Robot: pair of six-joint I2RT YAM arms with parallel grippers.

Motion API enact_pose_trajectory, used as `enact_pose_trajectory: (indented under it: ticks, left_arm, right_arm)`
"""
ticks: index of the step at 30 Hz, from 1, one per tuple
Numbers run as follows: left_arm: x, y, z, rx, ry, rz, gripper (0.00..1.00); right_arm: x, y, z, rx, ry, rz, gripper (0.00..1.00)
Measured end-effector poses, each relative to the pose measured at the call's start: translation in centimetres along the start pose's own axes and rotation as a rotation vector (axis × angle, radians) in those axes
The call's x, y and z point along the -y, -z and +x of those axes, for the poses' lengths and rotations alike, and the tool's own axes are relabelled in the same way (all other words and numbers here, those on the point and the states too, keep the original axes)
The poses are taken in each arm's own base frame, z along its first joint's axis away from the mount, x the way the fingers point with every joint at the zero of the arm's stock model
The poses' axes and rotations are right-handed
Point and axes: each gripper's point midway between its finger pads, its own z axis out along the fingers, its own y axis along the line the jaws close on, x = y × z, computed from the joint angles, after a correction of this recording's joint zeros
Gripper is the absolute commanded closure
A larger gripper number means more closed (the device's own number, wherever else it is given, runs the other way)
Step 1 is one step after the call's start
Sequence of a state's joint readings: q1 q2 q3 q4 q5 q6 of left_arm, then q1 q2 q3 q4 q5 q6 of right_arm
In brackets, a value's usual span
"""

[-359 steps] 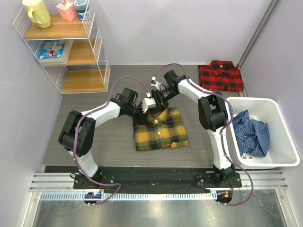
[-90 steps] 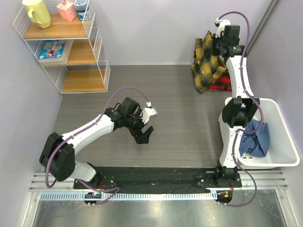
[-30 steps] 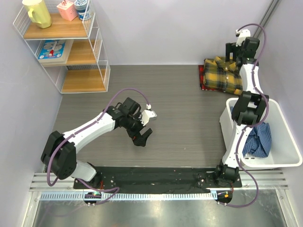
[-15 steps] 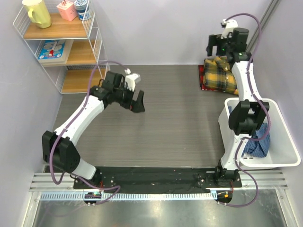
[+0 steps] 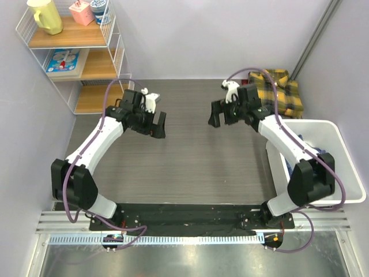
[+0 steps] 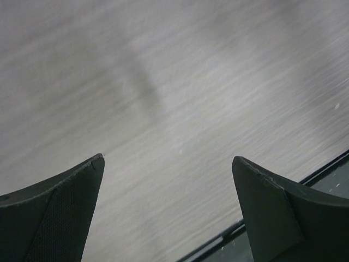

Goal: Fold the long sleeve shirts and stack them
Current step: Neatly place the folded shirt to the corner

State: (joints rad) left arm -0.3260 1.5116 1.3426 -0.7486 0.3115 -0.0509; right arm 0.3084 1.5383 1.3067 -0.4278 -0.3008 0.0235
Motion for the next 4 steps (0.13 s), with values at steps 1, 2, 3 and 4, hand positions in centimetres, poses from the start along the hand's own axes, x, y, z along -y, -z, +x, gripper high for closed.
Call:
enact_pose_trajectory:
  ticks: [1,2,3,4]
  left_arm:
    - [-0.2,-0.2,1.2,-0.025,0.004,-0.008,0.00]
    - [-0.4,-0.3,2.3,-0.048,0.009,-0.015,0.00]
    - [-0.6,-0.4,3.2,-0.068,0.014,-0.023,0.00]
    - [-0.7,-0.5,3.9,-0.081,0.018,-0.028,0.00]
  right_arm:
    - [-0.5,0.4,1.8,-0.031,-0.010,-0.007,0.00]
    - [-0.8,0.8,3.3,-0.054,-0.014,-0.010,0.00]
    - [-1.0,1.3,4.4,-0.068,-0.017,-0.012,0.00]
    - [-1.1,1.7,5.1,-0.075,-0.017,-0.012,0.00]
